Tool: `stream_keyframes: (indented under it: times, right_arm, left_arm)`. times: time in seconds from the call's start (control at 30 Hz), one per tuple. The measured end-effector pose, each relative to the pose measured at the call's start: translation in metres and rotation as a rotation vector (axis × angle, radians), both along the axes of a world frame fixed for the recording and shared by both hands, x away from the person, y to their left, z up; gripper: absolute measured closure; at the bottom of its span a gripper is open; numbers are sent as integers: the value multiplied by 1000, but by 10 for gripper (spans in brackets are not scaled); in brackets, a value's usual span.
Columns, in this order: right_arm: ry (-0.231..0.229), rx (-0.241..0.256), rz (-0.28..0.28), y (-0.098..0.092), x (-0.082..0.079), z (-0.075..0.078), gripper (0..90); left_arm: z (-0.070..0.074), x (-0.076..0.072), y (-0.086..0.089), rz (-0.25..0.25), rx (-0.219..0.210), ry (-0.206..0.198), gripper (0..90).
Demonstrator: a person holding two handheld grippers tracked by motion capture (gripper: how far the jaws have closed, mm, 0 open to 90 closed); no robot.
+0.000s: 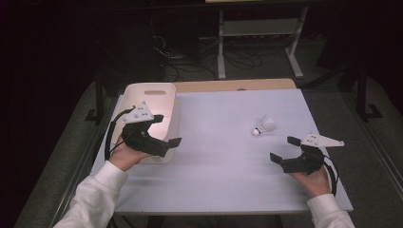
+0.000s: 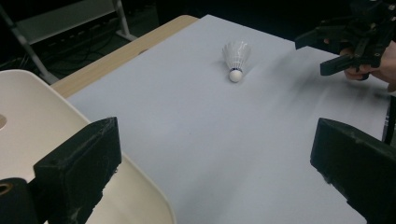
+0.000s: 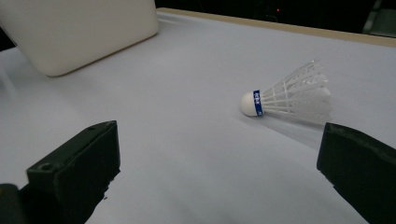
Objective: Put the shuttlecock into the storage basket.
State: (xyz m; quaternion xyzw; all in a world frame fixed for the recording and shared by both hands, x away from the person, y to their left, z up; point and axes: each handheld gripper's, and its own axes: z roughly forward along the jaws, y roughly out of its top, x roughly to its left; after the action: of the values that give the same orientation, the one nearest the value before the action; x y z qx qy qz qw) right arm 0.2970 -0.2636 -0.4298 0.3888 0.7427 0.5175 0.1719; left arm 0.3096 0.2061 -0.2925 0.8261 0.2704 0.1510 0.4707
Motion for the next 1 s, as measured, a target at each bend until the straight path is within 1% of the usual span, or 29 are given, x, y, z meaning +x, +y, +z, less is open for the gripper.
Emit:
stream_keyframes:
  times: [0.1,0.17,0.23,0.27,0.37,0.47,0.5,0.53,0.57,0.67,0.7,0.73,0.77,0.8,0.87,0.9,0.93,1.0]
  right_arm:
    - [-2,6,-2,-2,0,0,0]
    - [-1,9,-1,-2,0,0,0]
    - [0,4,6,0,0,-1,0]
    - [1,-4,15,2,0,0,0]
    - [1,-6,22,4,0,0,0]
    - [-1,-6,23,4,0,0,0]
    - [2,-5,22,4,0,0,0]
    - [5,-5,21,3,0,0,0]
    - [6,-3,20,3,0,0,0]
    - [8,5,20,3,0,0,0]
    - [8,7,21,3,0,0,0]
    - [7,7,21,3,0,0,0]
    - [7,7,21,3,0,0,0]
    - [5,7,23,3,0,0,0]
    - [6,9,22,2,0,0,0]
    - [4,9,23,2,0,0,0]
    - [1,9,23,2,0,0,0]
    - [6,12,18,1,0,0,0]
  left_arm:
    - [-1,4,-8,-15,16,5,15]
    - [-1,7,-13,-27,38,7,14]
    - [-2,10,-17,-34,37,17,14]
    - [-1,12,-18,-40,47,16,14]
    - [-2,14,-21,-44,53,25,14]
    - [0,18,-25,-44,72,28,14]
    - [0,18,-26,-41,70,31,14]
    - [1,20,-27,-45,81,31,14]
    - [1,20,-29,-44,77,35,14]
    - [2,22,-34,-58,97,40,14]
    - [2,23,-36,-62,93,42,14]
    - [2,24,-38,-68,104,49,14]
    - [2,25,-39,-73,108,45,14]
    - [2,25,-42,-74,114,53,14]
    - [2,27,-46,-84,128,48,14]
    - [2,27,-48,-85,127,51,14]
    - [2,29,-50,-92,135,52,14]
    - [2,32,-53,-93,124,72,14]
